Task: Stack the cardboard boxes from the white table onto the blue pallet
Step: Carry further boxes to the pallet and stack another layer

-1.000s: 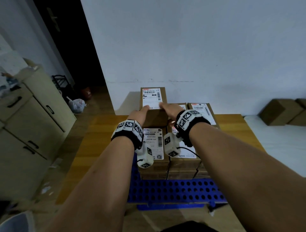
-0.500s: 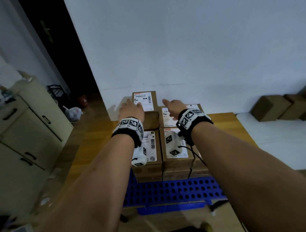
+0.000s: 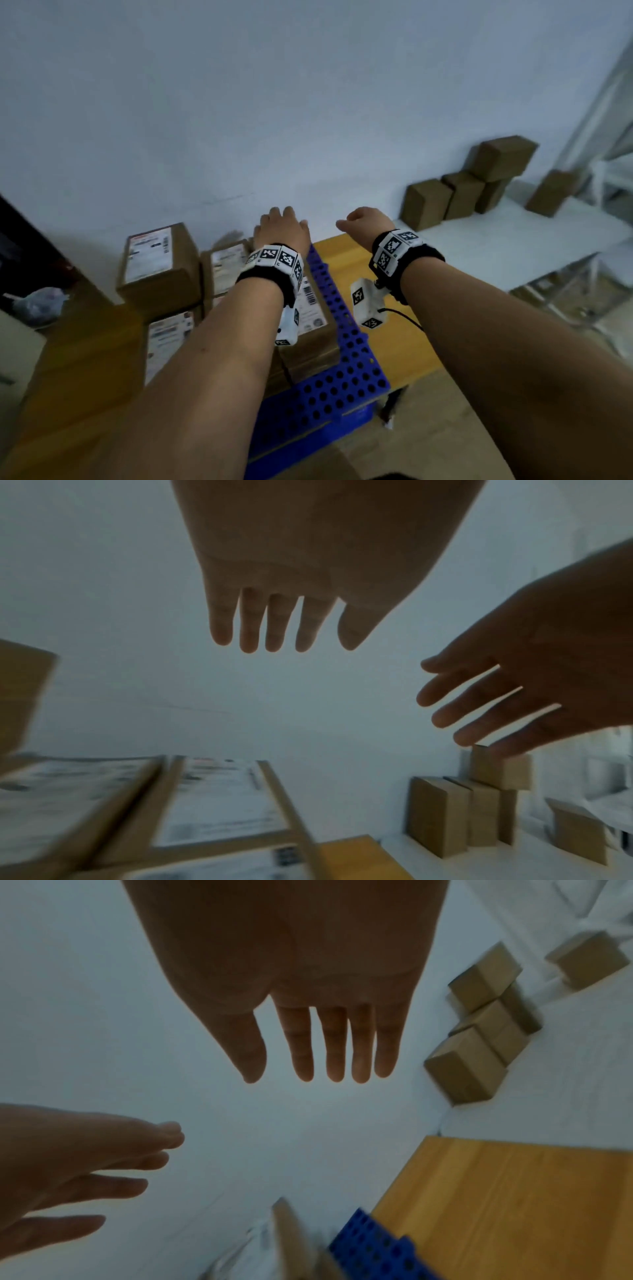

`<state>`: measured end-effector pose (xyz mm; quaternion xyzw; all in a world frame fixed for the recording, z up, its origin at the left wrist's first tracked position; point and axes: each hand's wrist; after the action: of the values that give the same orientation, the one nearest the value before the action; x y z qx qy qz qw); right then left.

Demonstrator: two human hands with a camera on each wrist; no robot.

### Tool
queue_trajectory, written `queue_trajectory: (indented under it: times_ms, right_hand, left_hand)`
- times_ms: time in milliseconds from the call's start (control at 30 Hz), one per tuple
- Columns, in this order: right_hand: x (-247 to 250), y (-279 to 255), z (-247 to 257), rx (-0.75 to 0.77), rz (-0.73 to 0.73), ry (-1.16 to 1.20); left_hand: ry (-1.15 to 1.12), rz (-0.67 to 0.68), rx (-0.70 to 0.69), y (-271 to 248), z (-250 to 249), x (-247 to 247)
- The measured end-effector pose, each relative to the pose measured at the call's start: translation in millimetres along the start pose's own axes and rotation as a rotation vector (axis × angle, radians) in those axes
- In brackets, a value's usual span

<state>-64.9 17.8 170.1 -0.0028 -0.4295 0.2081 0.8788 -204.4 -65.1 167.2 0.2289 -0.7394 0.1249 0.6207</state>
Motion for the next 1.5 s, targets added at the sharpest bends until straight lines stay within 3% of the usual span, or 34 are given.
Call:
queue_trajectory:
  times_ms: [200, 433, 767, 1233, 1500]
  right_hand:
    - [76, 19, -105, -0.077, -0.078, -0.055]
    - [141, 34, -211, -0.179, -0.099, -0.053]
    - [194, 79, -312, -0.283, -0.049, -0.037]
    - [235, 233, -336, -0.26, 0.028, -0.051]
    - [222, 316, -327, -0.214, 0.19, -0.071]
  left_hand:
    - [0.033, 0.074, -0.132, 17, -124, -43]
    - [0.018, 0.129, -0.185, 24, -244, -94]
    - [-0.001, 0.261, -0.194, 60, -332, -156]
    - [0.003, 0.347, -0.101, 199, -390, -213]
    - [-0.139, 0.398, 0.094, 250, -389, -239]
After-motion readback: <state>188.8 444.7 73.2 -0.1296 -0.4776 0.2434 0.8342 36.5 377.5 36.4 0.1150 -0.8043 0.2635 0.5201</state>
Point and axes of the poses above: each hand's wrist, its own y-axis towards the middle knuckle, its own x-axis out of the back of the hand, z = x × y, and after that the axes turned 4 degrees about -x, right-handed
